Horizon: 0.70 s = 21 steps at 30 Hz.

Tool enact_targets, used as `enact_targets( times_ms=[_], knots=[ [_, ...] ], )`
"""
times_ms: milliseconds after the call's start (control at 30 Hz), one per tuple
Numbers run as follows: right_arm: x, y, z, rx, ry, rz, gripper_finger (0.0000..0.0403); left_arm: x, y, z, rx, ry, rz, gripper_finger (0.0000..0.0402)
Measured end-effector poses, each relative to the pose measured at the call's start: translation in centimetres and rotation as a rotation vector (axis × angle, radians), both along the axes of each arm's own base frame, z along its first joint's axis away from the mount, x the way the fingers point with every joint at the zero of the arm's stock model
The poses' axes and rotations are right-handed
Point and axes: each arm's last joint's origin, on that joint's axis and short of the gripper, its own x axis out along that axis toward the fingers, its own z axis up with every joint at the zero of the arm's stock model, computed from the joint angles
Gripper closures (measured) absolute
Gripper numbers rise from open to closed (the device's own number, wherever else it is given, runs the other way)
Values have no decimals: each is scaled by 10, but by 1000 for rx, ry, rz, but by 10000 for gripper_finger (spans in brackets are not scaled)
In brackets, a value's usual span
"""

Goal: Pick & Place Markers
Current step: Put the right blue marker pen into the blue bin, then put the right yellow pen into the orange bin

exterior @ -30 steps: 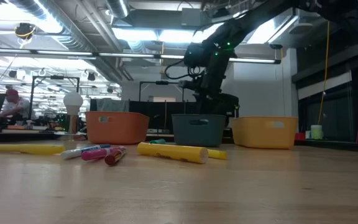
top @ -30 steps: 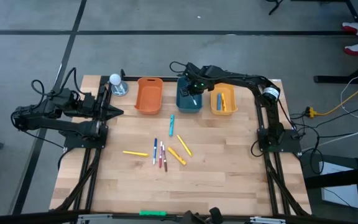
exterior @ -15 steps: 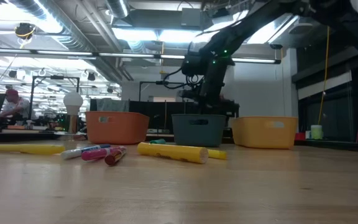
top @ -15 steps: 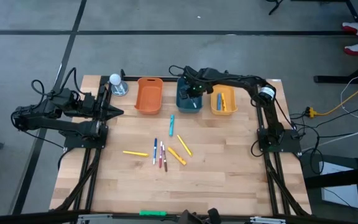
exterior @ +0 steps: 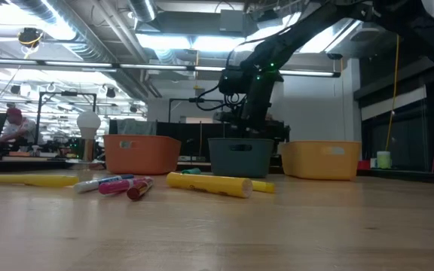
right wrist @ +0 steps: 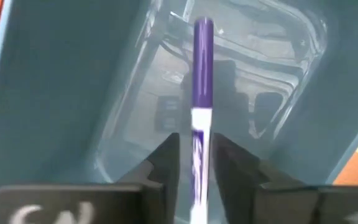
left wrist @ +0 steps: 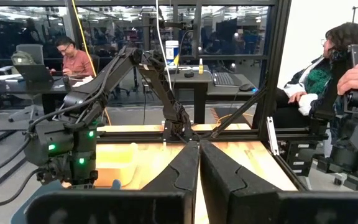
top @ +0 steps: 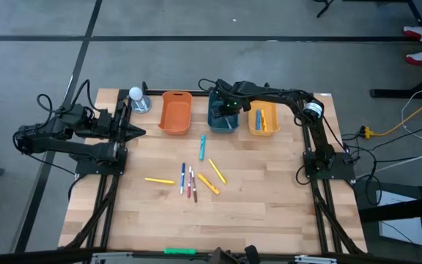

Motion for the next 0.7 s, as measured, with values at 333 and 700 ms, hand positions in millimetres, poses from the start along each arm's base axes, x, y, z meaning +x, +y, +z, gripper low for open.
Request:
enact_targets(
  times_ms=[333, 700],
  knots=[
    [1, 1, 0, -1, 1, 5, 267, 0, 0, 0, 0, 0, 0, 390],
    [4, 10, 8, -14, -17, 34, 265, 0, 0, 0, 0, 0, 0, 393]
  ],
)
